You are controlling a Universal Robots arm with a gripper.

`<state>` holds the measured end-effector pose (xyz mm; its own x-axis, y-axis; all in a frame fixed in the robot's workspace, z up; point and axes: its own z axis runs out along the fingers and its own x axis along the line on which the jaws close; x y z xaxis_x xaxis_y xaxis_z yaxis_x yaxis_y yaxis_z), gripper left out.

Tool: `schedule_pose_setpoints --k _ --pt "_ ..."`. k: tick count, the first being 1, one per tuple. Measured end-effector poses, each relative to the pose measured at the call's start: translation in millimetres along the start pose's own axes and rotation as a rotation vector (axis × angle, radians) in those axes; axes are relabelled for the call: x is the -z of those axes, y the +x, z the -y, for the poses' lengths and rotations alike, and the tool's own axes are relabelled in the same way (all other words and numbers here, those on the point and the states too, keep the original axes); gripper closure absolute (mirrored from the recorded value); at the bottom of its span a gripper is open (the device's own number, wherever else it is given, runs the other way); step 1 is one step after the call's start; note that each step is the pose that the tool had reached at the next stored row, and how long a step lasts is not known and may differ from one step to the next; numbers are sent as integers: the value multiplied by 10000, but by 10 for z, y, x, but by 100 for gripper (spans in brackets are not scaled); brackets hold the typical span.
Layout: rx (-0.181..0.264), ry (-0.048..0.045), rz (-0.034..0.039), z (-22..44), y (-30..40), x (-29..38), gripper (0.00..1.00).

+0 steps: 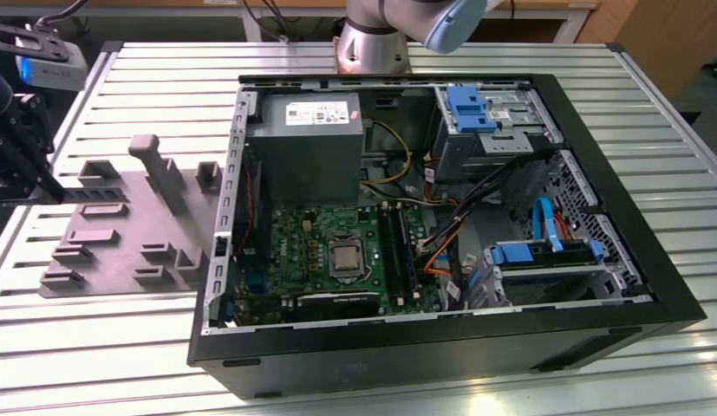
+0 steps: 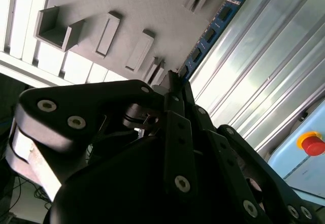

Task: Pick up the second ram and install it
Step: 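Pick up the second ram and move it above second insertion slot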

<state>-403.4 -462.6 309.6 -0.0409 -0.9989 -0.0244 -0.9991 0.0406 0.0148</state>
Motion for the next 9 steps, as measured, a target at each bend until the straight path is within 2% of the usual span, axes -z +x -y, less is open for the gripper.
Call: schedule_pose_setpoints --k 9 --pt "-1 -1 -1 -1 -2 86 86"
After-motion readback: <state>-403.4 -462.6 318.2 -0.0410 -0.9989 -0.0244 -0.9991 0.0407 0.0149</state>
